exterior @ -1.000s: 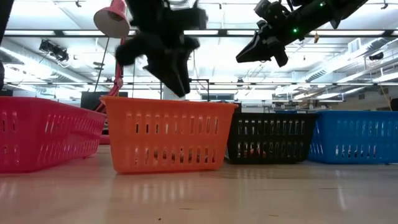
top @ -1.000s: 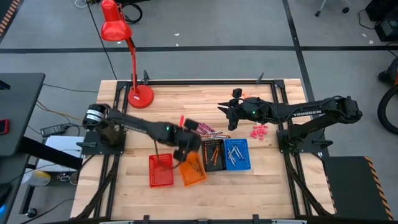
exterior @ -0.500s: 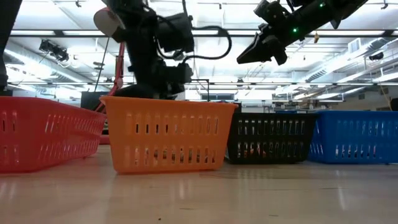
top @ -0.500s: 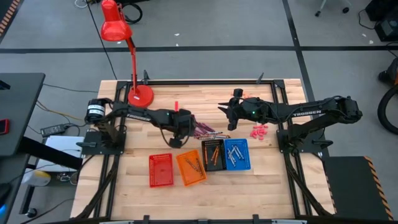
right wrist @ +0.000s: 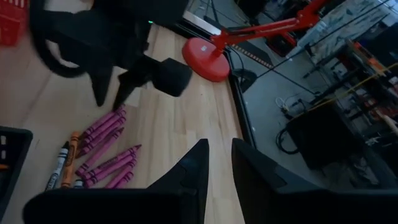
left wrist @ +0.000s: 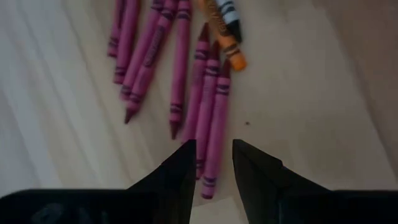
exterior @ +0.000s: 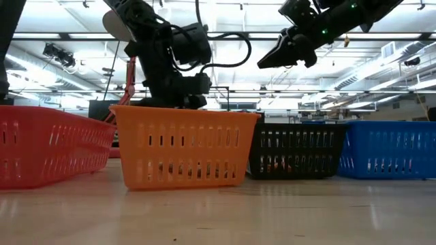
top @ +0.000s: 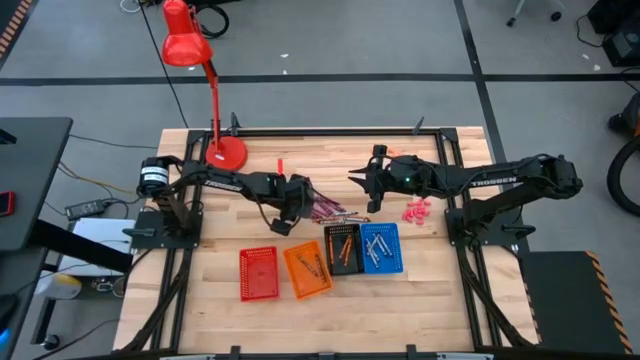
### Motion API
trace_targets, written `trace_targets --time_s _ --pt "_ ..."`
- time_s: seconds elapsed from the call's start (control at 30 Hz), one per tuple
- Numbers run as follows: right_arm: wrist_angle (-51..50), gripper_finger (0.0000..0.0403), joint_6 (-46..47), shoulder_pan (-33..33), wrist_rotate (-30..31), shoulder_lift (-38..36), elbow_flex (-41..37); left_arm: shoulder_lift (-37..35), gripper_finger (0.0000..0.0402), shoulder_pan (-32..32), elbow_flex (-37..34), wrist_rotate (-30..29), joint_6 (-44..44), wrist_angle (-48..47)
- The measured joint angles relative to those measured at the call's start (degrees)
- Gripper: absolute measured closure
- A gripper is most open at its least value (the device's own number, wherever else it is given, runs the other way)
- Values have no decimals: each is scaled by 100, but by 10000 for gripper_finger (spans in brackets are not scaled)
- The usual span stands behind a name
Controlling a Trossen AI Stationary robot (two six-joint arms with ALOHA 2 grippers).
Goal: Sort crayons
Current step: Put the pink crayon into the red bin
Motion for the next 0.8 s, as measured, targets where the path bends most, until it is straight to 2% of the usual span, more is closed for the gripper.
trace_targets --time_s 0.13,0.33,0.8 --pt "1 328 88 -71 -2 6 1 0 285 2 0 285 161 94" --pt "-4 328 79 -181 -272 17 0 11 285 48 0 287 204 178" --pt "-4 328 90 -188 -302 17 2 286 285 61 2 333 78 222"
